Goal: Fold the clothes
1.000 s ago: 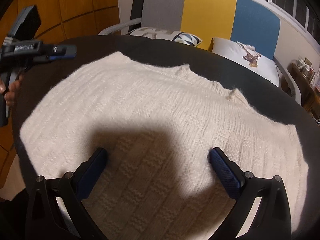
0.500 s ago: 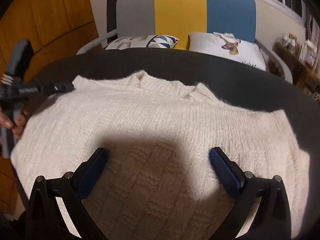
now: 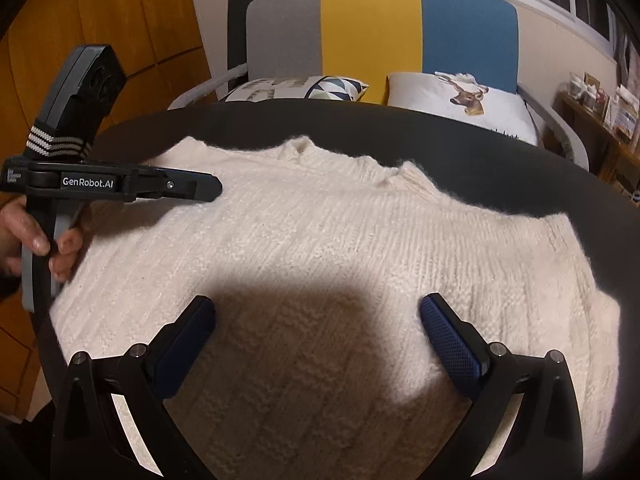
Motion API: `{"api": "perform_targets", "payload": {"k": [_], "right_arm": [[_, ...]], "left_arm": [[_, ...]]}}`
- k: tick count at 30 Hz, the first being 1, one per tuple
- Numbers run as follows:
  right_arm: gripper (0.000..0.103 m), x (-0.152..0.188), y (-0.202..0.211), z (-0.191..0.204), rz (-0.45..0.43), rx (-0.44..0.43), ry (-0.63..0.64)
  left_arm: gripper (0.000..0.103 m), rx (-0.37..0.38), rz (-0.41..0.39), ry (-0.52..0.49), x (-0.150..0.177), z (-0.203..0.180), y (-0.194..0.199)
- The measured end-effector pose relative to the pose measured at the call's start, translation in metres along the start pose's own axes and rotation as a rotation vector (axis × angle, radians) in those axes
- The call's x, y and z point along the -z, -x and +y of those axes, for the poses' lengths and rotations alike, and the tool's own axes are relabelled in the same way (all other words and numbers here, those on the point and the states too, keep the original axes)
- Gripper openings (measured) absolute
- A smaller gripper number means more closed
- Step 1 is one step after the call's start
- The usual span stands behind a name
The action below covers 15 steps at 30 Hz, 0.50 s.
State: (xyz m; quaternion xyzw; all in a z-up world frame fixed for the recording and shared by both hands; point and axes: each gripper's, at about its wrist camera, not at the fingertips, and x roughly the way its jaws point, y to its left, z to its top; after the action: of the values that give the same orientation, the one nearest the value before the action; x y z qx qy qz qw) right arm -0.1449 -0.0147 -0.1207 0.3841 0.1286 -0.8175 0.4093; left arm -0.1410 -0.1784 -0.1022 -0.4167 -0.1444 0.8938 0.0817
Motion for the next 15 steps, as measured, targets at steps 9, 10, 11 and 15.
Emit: {"api": "perform_targets", "payload": {"k": [9, 10, 11, 15], "right_arm": [[0.103, -0.001, 0.001, -0.001, -0.004, -0.009, -0.006], [0.103, -0.001, 0.001, -0.001, -0.003, -0.012, -0.009], [0.103, -0.002, 0.002, -0.002, -0.003, -0.017, -0.011], [0.103, -0.005, 0.027, -0.009, -0.03, -0.041, -0.047]], "left_arm": [[0.029, -0.046, 0.087, 0.043, -0.023, 0.007, -0.029], [0.029, -0.041, 0.071, 0.063, -0.021, 0.007, -0.023], [0.029, -0.041, 0.052, 0.078, -0.018, 0.007, -0.013], [0.029, -0.007, -0.048, 0.07, 0.001, -0.004, 0.037]]}}
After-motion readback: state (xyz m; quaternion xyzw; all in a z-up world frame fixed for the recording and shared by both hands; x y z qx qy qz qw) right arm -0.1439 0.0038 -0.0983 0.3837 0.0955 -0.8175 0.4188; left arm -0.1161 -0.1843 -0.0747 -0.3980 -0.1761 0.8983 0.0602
